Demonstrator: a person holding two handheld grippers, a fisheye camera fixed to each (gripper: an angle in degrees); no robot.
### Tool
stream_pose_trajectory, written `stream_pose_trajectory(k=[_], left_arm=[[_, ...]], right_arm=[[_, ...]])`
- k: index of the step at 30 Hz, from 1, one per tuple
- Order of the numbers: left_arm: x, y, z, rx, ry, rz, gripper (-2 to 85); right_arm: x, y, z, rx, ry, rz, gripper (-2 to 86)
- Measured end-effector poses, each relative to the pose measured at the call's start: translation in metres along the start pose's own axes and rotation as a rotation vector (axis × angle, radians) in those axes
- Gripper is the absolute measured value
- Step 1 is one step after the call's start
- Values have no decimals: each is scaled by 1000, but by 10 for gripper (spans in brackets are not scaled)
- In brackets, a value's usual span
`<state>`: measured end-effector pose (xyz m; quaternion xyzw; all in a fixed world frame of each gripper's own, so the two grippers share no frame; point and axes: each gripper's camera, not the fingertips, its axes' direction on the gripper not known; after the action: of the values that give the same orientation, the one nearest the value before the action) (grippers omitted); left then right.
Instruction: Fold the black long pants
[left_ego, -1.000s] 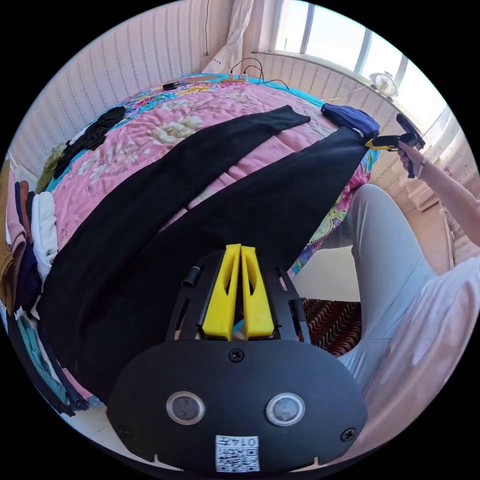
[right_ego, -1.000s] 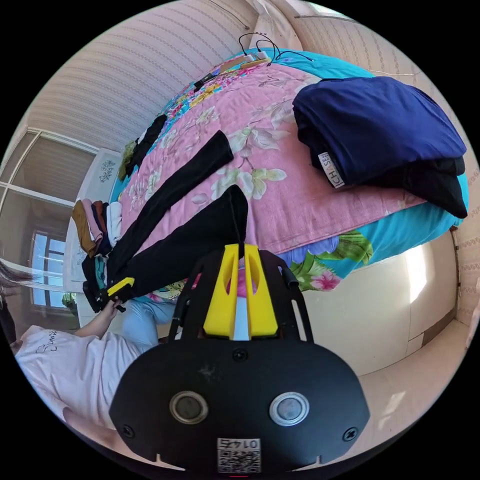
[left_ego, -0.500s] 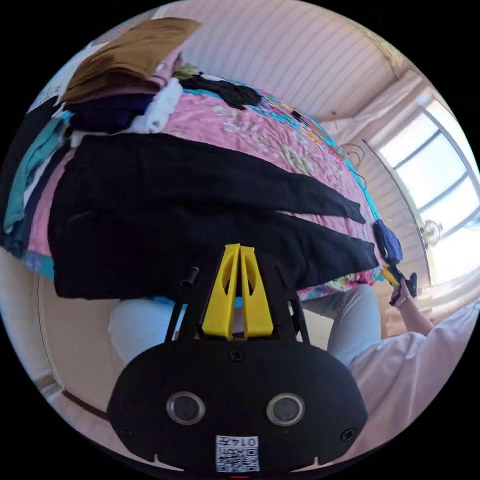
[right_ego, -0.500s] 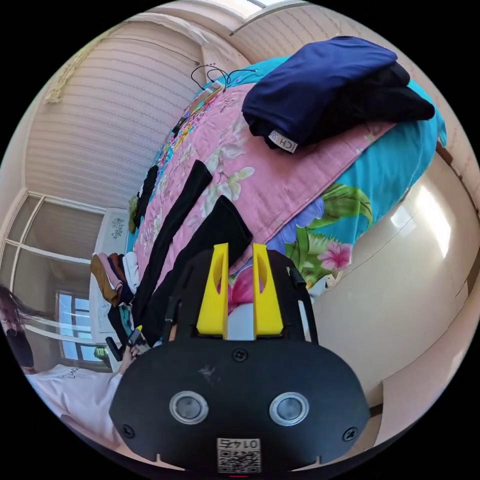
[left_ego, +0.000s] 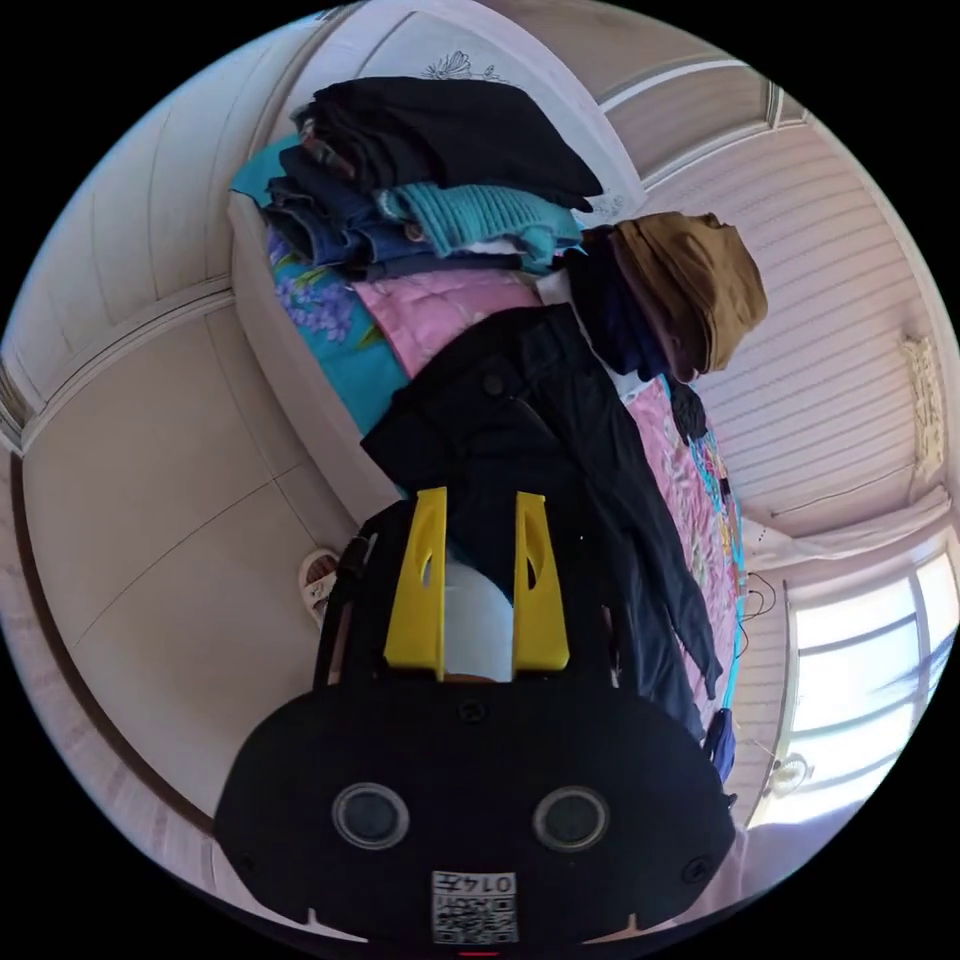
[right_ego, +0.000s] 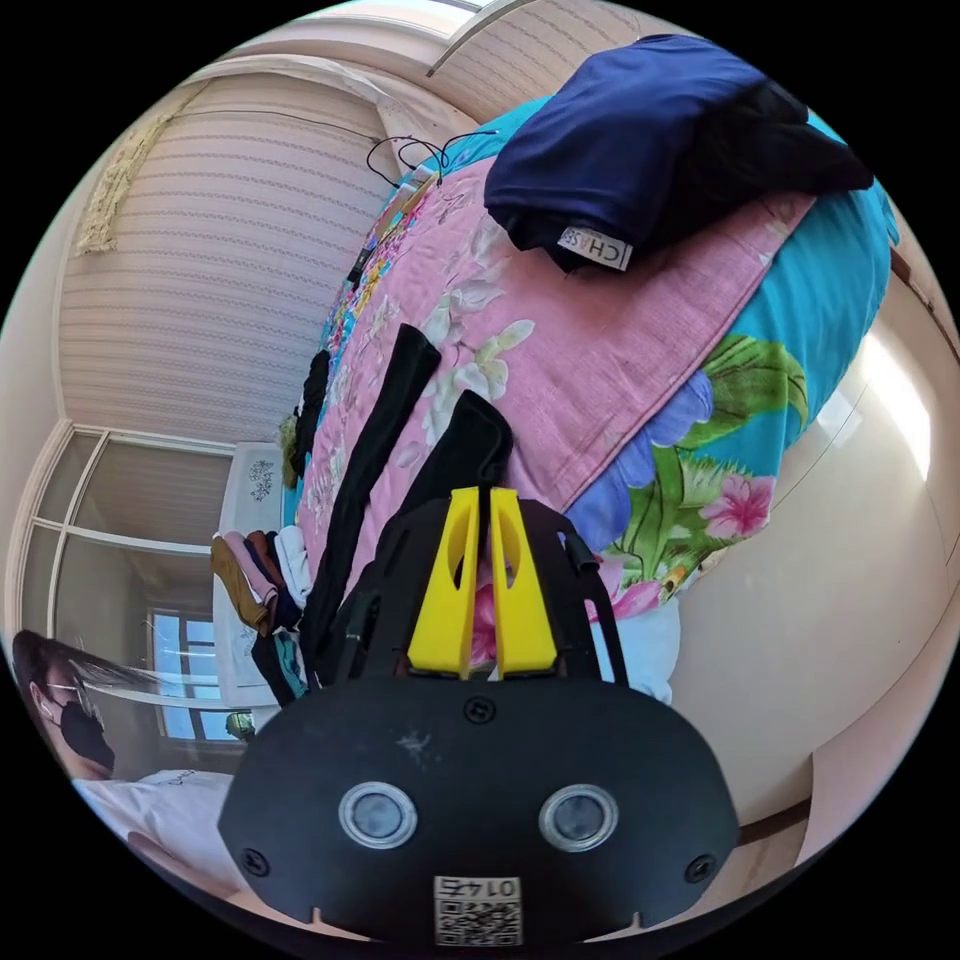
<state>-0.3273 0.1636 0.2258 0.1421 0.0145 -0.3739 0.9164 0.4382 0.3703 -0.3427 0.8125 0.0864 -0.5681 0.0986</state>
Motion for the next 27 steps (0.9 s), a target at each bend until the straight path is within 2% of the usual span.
stream_pose_trajectory(k=[4, 9, 13, 16, 19, 27], left_arm=[[-37, -6, 1, 9, -5, -93, 117], [-87, -24, 7, 88, 102, -264, 137], [-112, -40, 21, 47, 156, -325, 132], [-119, -49, 19, 21, 197, -326, 102], [-123, -63, -3, 6, 219, -220, 44], [-91, -102, -67, 72, 403, -22, 19]], right_arm=[[-13, -3, -9, -10, 6, -25, 10], [-24, -3, -14, -7, -7, -12, 9], [-36, -1, -15, -1, -1, -2, 9], [-46, 0, -15, 1, 7, -4, 9], [-62, 0, -19, 35, 21, -40, 9], [-134, -23, -18, 36, 127, -276, 9]])
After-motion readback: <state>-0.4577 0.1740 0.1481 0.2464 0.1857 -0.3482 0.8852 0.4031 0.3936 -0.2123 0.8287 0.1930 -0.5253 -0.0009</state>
